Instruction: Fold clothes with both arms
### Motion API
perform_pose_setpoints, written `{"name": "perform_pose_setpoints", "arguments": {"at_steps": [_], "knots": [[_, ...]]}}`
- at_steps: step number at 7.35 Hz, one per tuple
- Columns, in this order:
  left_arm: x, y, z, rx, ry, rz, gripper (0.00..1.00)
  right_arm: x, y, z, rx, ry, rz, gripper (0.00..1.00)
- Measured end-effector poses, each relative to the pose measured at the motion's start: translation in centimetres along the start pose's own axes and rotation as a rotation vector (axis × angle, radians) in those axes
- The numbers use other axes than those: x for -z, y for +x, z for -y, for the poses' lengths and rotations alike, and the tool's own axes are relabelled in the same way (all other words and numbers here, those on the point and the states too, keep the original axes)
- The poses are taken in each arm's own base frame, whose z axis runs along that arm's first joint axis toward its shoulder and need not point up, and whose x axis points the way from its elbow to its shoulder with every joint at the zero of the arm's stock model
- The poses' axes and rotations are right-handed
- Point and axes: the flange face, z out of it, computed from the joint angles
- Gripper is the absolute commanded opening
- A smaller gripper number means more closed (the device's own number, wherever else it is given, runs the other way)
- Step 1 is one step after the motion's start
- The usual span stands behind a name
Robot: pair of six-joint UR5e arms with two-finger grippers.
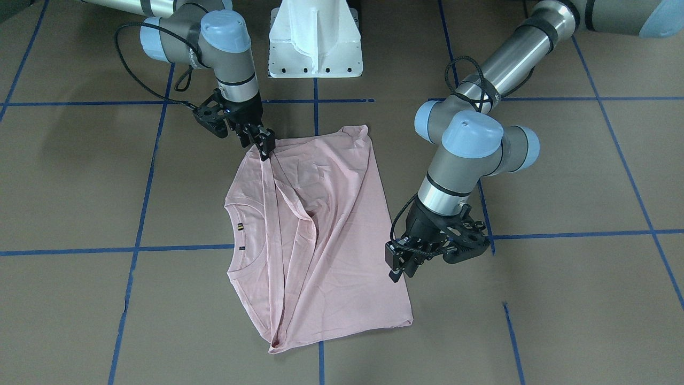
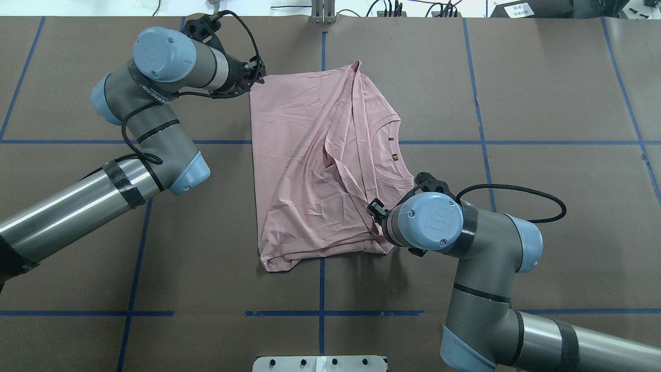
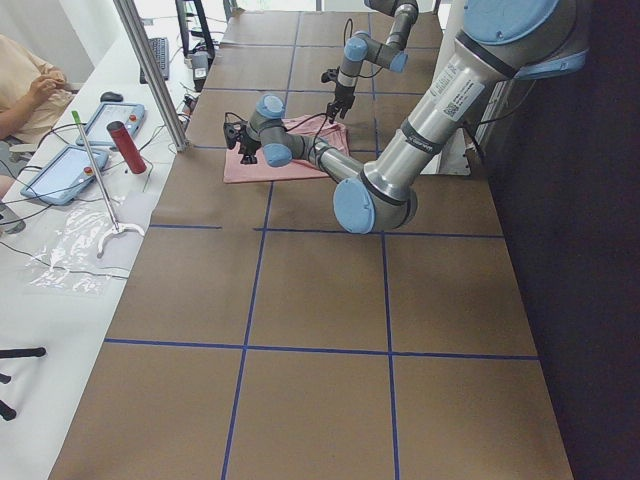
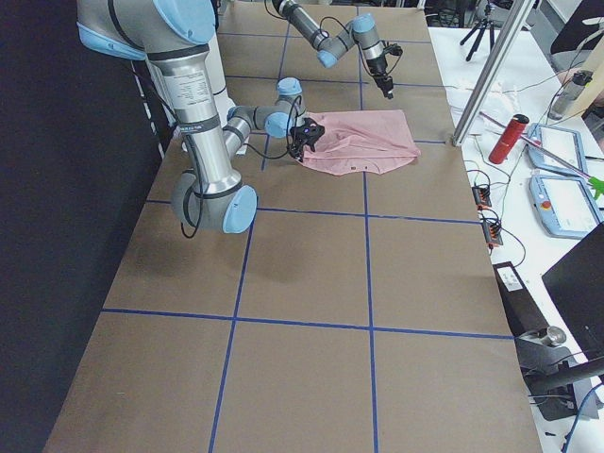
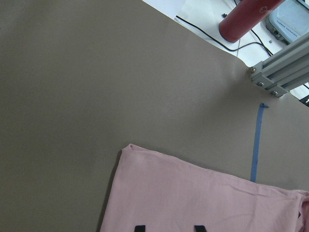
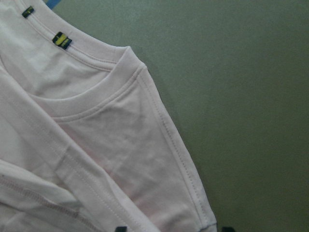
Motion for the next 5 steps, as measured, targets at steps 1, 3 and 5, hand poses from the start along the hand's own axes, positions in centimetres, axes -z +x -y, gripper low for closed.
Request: {"name": "perform_pose_setpoints", "arguments": {"at_steps": [1,3,5], "knots": [[0.03,0.04,-0.01,0.004,0.000,-0.001,0.45,-0.23,-0.24,-0.11,-0.001,-0.002,-0.004,0.71],[0.13,0.19,-0.03,0.011,0.000,-0.004,0.45,-0.42,-0.24,-0.12,0.000,-0.003,-0.013,0.70],[0.31,0.39,-0.07,0.017,0.000,-0.008,0.45,-0.55,0.02,-0.15,0.001,-0.003,-0.021,0.66]]}}
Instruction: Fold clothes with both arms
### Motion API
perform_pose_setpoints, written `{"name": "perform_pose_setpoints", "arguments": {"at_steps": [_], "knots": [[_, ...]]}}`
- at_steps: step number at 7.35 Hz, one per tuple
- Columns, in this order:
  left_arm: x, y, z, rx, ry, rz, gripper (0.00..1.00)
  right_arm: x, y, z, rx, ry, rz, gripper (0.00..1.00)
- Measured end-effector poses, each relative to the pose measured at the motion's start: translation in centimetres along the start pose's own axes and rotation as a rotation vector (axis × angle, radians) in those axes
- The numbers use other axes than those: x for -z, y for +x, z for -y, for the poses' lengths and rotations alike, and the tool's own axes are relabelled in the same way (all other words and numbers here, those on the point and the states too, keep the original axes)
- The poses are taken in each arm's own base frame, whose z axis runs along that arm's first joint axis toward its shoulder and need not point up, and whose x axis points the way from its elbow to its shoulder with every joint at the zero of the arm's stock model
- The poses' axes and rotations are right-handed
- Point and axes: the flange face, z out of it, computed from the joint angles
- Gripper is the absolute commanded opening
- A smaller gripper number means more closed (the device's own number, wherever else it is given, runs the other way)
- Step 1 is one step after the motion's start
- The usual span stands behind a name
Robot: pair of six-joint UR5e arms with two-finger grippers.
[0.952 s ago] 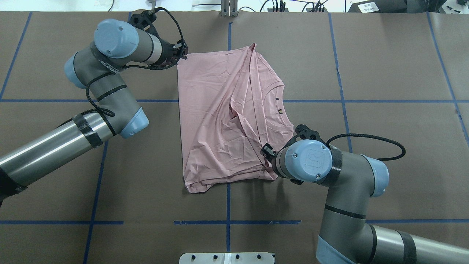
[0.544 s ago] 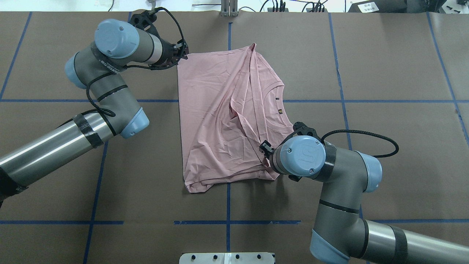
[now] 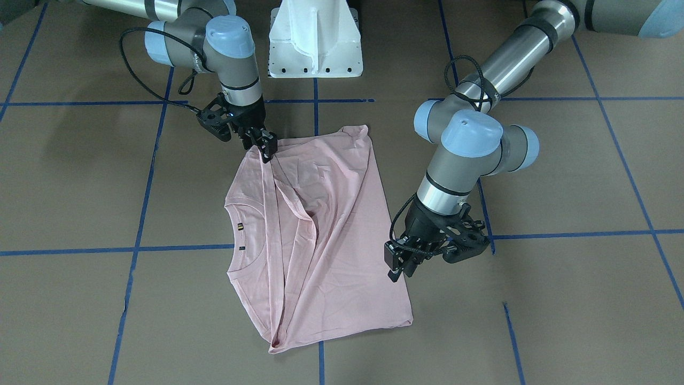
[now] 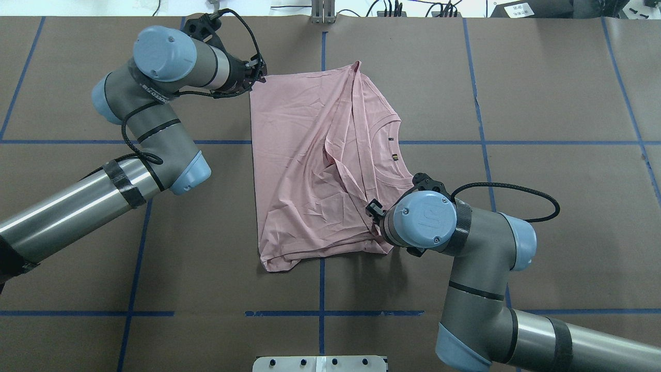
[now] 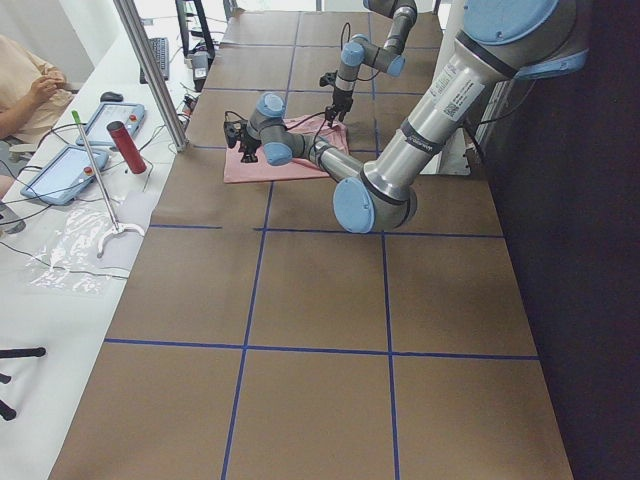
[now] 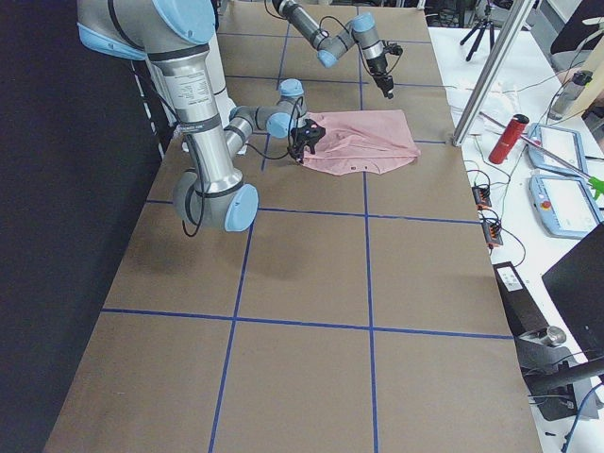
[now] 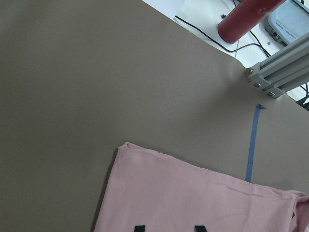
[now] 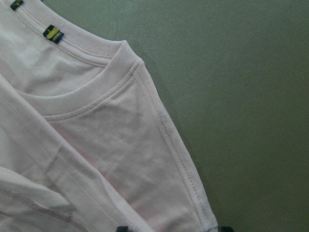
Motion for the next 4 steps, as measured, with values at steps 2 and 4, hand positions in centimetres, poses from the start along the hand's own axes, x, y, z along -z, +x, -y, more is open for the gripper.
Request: {"name": "perform_pose_setpoints", "arguments": {"at_steps": [2,4], "knots": [[0.40,0.40,-0.08,0.003,0.000,-0.009,0.45,-0.19,0.25,-0.32,0.003,-0.003,-0.005,0.66],[0.69,0.65,-0.15,0.013,-0.001,-0.014,0.45,-0.43,0.50,-0.81,0.010,-0.007,-0.011,0.33]]}}
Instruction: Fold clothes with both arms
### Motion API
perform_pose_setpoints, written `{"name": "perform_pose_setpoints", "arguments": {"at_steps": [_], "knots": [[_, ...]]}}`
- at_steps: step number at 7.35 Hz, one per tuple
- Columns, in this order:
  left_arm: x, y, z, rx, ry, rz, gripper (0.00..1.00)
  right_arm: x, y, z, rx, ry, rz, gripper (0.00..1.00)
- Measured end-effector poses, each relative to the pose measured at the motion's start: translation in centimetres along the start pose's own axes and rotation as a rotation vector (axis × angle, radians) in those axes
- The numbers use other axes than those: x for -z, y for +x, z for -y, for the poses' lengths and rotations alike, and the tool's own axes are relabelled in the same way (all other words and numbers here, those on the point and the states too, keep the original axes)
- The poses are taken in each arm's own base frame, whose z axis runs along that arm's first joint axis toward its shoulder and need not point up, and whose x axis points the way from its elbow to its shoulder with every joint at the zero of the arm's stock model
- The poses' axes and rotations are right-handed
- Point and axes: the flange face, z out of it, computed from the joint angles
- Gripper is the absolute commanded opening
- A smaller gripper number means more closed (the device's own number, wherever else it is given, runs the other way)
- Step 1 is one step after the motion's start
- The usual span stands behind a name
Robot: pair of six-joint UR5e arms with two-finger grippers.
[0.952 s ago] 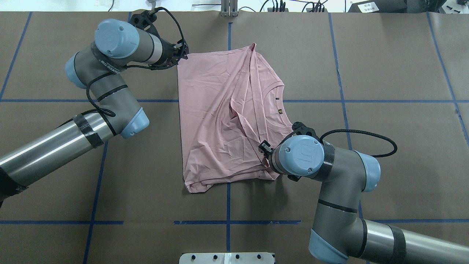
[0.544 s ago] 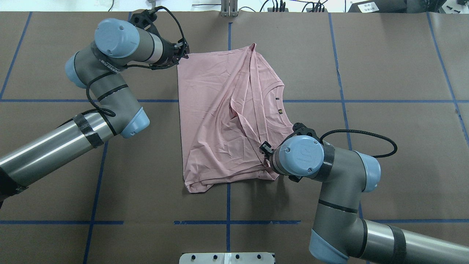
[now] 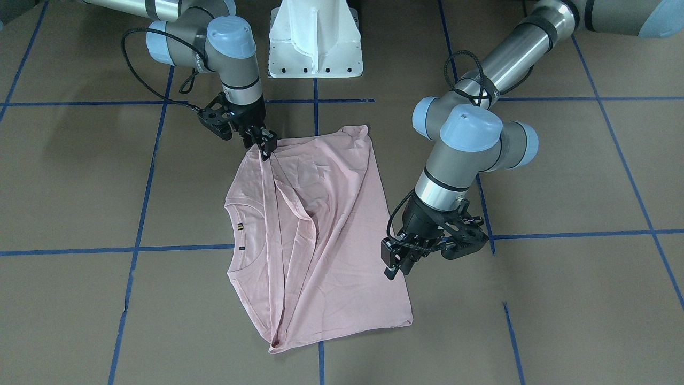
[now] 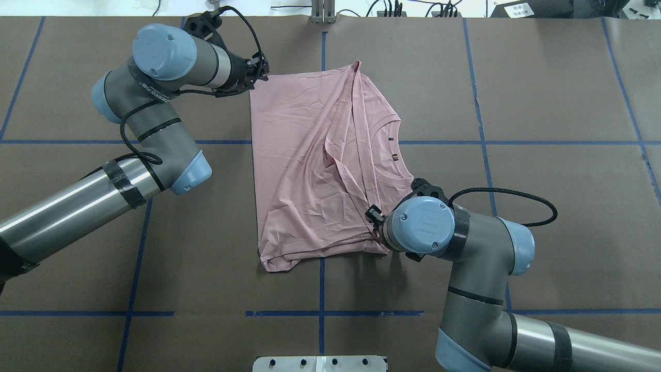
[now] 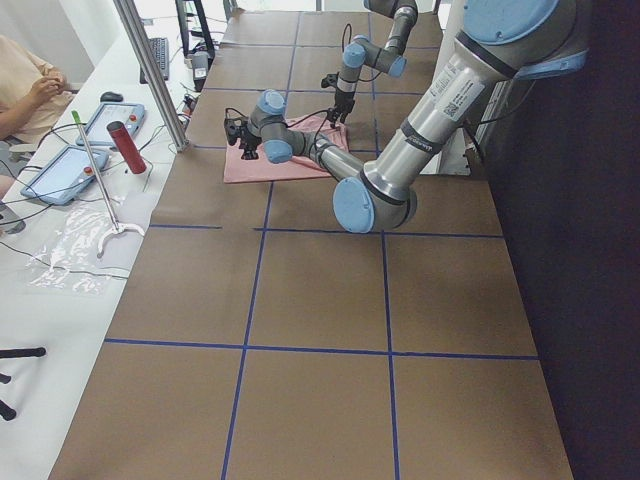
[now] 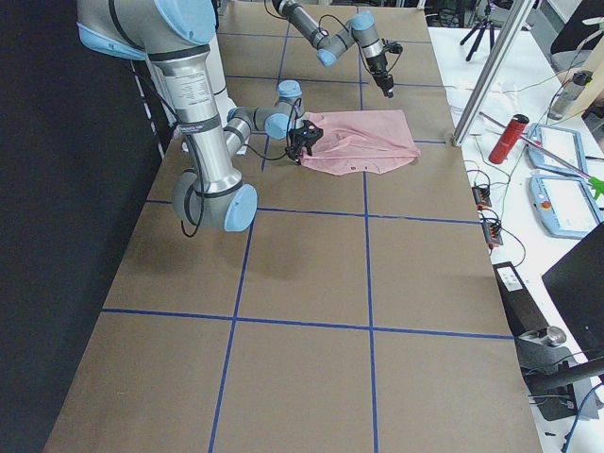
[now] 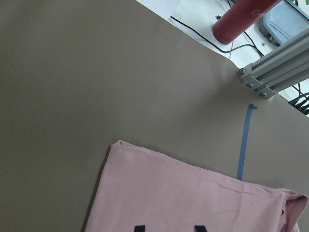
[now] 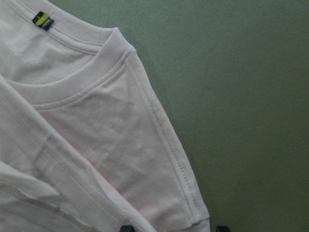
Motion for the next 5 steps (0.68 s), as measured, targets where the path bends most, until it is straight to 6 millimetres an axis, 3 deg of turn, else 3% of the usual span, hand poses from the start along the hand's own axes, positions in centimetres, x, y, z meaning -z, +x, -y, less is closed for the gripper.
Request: {"name": "perform_pose_setpoints", "arguments": {"at_steps": [1,2,5], "knots": [[0.08,0.06,-0.02,0.003,0.000,-0.002,0.45,-0.07,0.08,-0.12,0.002,-0.001,-0.002,0.20],[0.13,0.11,-0.03,0.005,0.000,-0.003,0.45,-0.16,0.17,-0.18,0.003,-0.001,-0.004,0.00],[0.16,0.11,-0.07,0.007,-0.001,-0.004,0.45,0.11,0.08,-0.56,0.007,-0.010,0.002,0.00]]}}
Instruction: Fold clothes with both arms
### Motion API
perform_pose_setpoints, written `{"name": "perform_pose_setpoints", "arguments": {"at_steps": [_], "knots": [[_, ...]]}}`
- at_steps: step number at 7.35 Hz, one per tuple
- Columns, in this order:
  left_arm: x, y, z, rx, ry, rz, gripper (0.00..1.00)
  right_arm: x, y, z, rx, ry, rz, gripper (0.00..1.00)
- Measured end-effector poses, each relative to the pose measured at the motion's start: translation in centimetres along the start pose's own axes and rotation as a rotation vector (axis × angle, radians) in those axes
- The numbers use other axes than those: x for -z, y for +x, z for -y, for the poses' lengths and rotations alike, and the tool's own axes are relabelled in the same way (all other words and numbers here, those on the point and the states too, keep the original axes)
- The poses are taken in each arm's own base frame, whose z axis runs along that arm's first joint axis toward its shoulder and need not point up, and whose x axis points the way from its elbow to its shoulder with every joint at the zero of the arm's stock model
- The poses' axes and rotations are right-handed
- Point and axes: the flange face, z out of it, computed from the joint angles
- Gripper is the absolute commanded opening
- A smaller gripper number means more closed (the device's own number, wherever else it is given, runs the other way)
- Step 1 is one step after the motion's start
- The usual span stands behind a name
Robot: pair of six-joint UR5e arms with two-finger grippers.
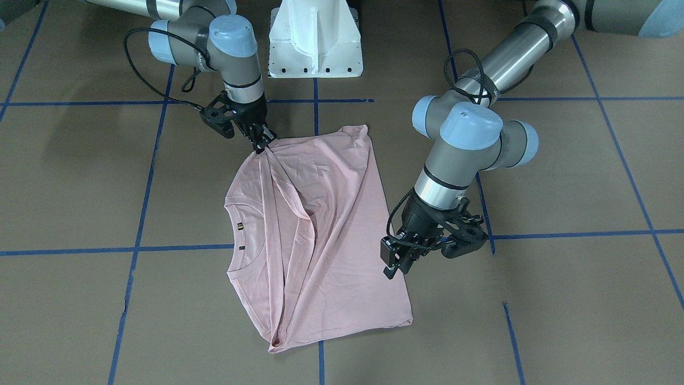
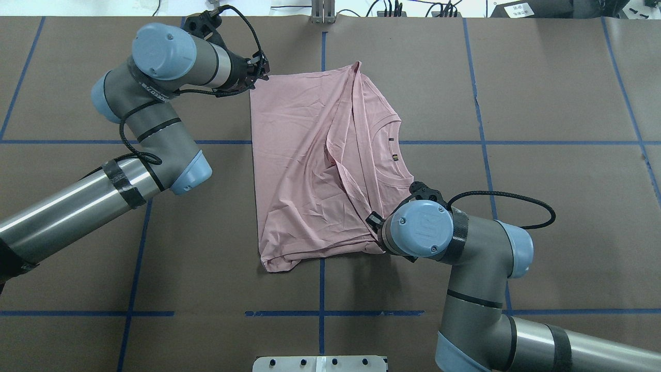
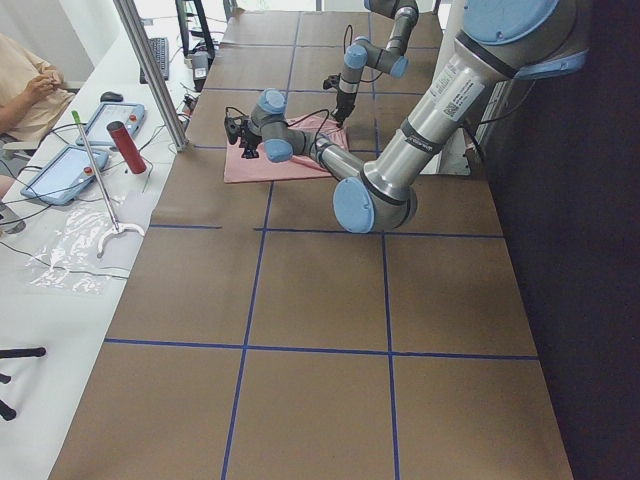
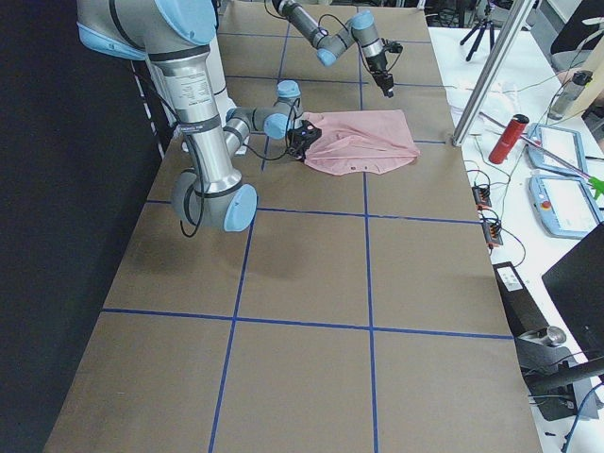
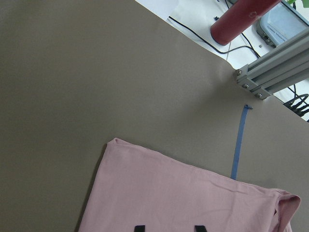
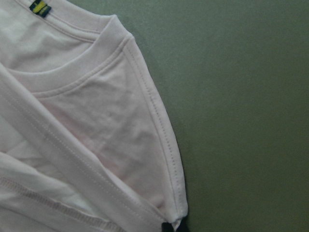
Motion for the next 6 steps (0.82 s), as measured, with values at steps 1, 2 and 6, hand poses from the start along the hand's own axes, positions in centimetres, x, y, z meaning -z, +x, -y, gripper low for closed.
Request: {"name": "perform_pose_setpoints", "arguments": {"at_steps": [1,2,6], "knots": [[0.0,0.0,0.0,0.000,-0.001,0.000,0.45,0.2,-0.1,-0.1,0.001,-0.004,0.003,0.00],[0.1,0.1,-0.1,0.005,-0.001,-0.002,0.45,0.5,-0.2,-0.2,0.001,-0.012,0.004,0.00],[9.3,-2.9,-8.2,0.100,-0.147,0.037,0.55,4.6,1.2,0.4,0.001,-0.061,0.042,0.00]]}}
